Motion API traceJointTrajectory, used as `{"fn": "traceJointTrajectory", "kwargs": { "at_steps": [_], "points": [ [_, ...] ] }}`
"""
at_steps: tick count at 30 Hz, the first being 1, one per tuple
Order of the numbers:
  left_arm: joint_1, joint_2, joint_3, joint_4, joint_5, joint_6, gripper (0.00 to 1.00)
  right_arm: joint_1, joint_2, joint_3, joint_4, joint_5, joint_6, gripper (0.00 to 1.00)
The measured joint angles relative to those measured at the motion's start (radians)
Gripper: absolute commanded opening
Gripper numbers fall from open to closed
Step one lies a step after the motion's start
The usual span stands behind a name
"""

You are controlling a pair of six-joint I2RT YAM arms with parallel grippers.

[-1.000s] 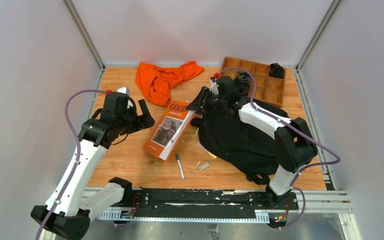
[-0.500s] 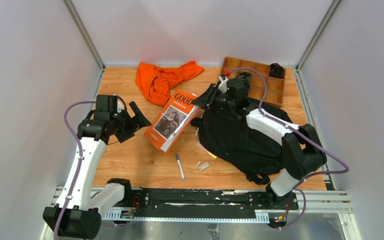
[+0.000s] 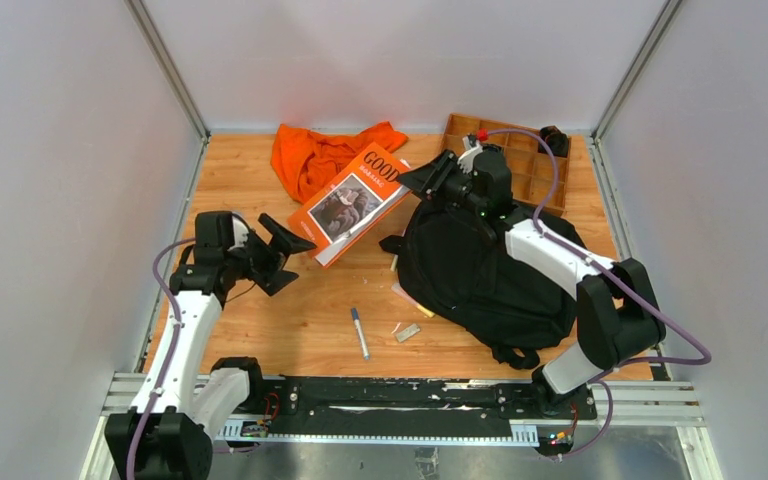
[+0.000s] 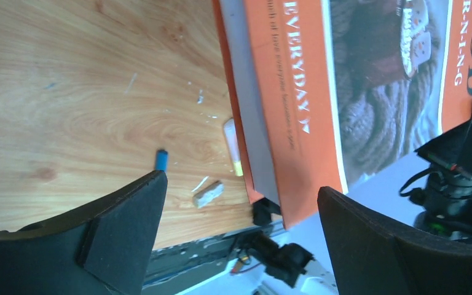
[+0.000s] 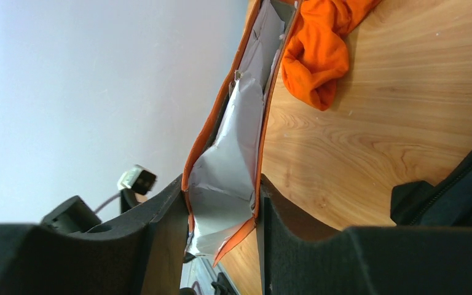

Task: Pack the student bag
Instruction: Pick up the book from the center of the board.

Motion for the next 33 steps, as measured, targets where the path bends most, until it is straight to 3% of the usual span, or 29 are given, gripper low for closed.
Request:
{"fn": "traceJointTrajectory", "kwargs": {
  "at_steps": [9,28,33],
  "points": [
    [0.008,-0.010,-0.058,0.249,0.067,-0.166,1.00,-0.002,-0.004,-0.013,0.073,-0.003,0.056,0.28],
    [0.014,-0.026,-0.146,0.483,0.115,-0.282,1.00,-0.022,0.024,-0.070,0.260,-0.067,0.255,0.27],
    [0.014,-0.020,-0.158,0.555,0.116,-0.329,0.90,-0.022,0.027,-0.095,0.288,-0.088,0.285,0.28]
  ]
}}
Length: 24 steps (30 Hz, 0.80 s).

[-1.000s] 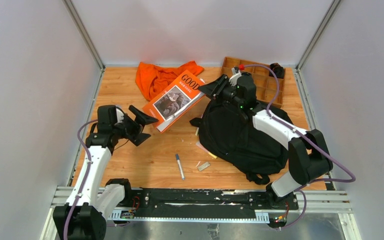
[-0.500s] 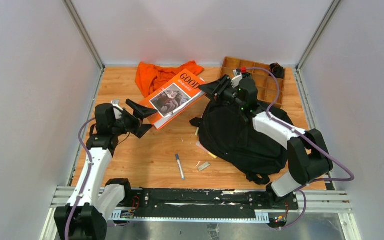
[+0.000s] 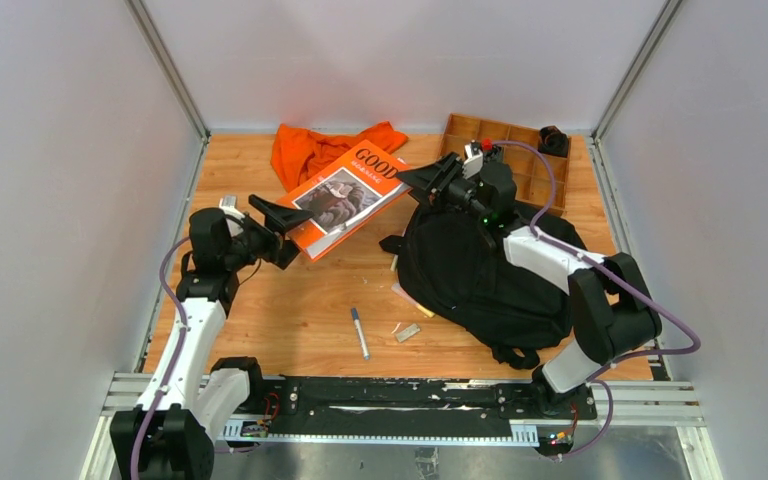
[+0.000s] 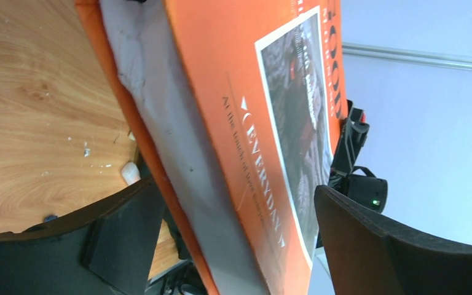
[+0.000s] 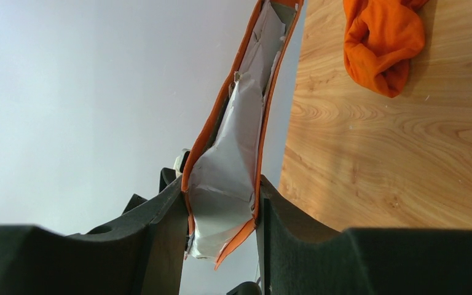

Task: Pack the student bag
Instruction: Pick up the book from the center of the board.

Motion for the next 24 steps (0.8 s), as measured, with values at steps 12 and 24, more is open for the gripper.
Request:
{"fn": "traceJointTrajectory", "kwargs": {
  "at_steps": [12,24],
  "points": [
    [0.001,0.003,0.000,0.069,-0.014,-0.065,0.48,0.003,0.041,-0.027,0.094,-0.015,0.079,0.28],
    [0.022,0.003,0.051,0.081,-0.025,-0.076,0.24,0.002,0.068,0.000,-0.042,-0.042,0.019,0.70]
  ]
}}
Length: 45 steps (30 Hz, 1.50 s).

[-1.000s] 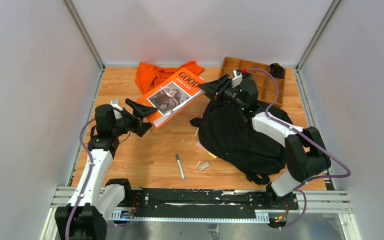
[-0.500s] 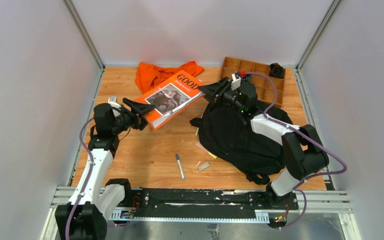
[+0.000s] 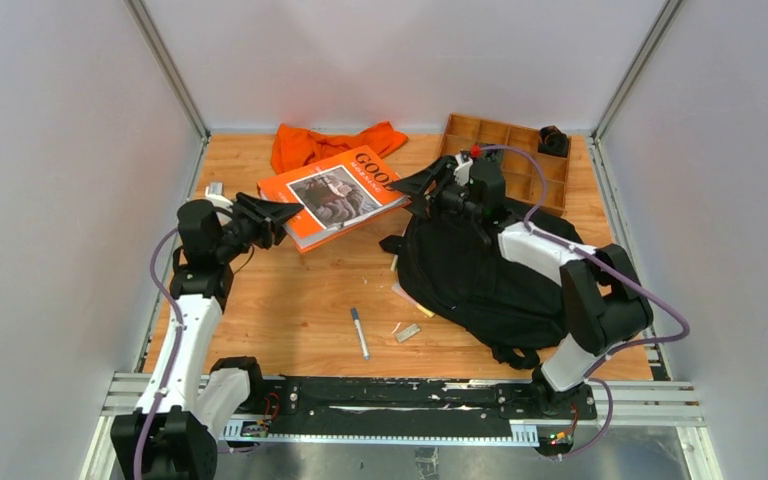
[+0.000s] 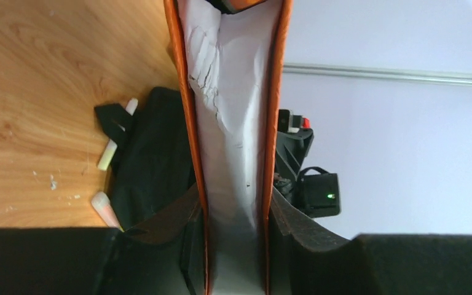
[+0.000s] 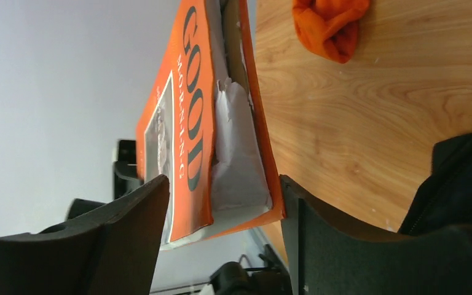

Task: Pack the student bag
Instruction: Pick up the book from the center of the board, then place the book in the student bag.

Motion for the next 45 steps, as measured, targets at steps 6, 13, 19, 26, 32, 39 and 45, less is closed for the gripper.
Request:
{"fn": "traceJointTrajectory", "kwargs": {
  "at_steps": [6,13,19,26,32,39,45],
  "points": [
    [0.107,0.005,0.077,-0.077,0.036,0.100,0.09,-0.013,-0.121,0.188,-0.492,0.051,-0.349,0.68],
    [0.218,0.050,0.184,-0.191,0.075,0.223,0.08,0.000,-0.246,0.300,-0.913,0.230,-0.732,0.74],
    [0.233,0.080,0.283,-0.293,0.074,0.351,0.09,0.164,-0.266,0.331,-1.143,0.398,-0.929,0.76],
    [0.234,0.072,0.303,-0.397,0.041,0.442,0.10,0.259,-0.167,0.397,-1.223,0.496,-1.010,0.72],
    [0.235,0.045,0.285,-0.450,0.035,0.496,0.10,0.278,-0.049,0.404,-1.239,0.568,-1.015,0.28],
    [0.235,0.026,0.254,-0.482,0.035,0.528,0.10,0.281,-0.125,0.390,-1.255,0.673,-1.000,0.00],
    [0.228,0.026,0.245,-0.457,0.067,0.525,0.08,0.281,-0.359,0.304,-1.257,0.775,-0.994,0.00]
  ]
}}
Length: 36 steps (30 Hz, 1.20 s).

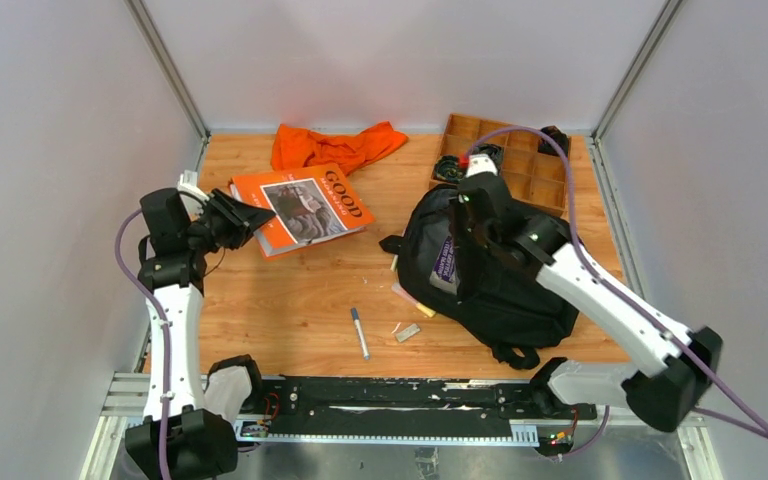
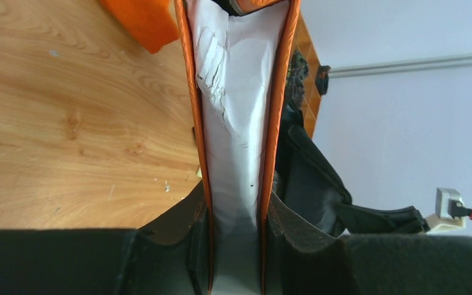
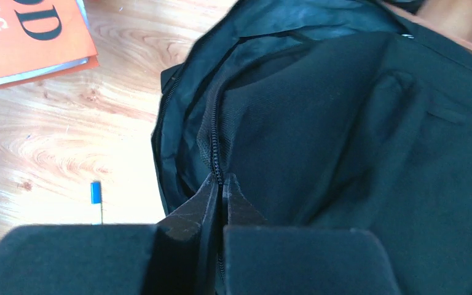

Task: Pack the student bag
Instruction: Place the book in the student bag.

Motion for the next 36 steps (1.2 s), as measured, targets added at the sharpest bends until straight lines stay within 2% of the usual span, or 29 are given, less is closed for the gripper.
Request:
{"fn": "traceJointTrajectory", "kwargs": {
  "at_steps": [2,8,14,27,36],
  "points": [
    [-0.026,0.000,-0.005,0.031,0.009,-0.006,0.08,0.000,-0.097,-0.045,0.011,0.039,0.005,0.00],
    [-0.212,0.026,-0.004,0.171,0.063,-0.031,0.09,0.000,-0.308,-0.158,0.037,0.160,0.037,0.00],
    [-0.386,0.151,0.031,0.267,0.149,-0.049,0.08,0.000,-0.345,-0.190,0.042,0.223,0.055,0.00],
    [-0.491,0.292,0.062,0.286,0.174,-0.073,0.07,0.000,-0.355,-0.205,0.060,0.246,0.069,0.00],
    [-0.524,0.400,0.122,0.206,0.135,-0.048,0.07,0.000,-0.393,-0.218,0.068,0.262,0.069,0.00]
  ]
}}
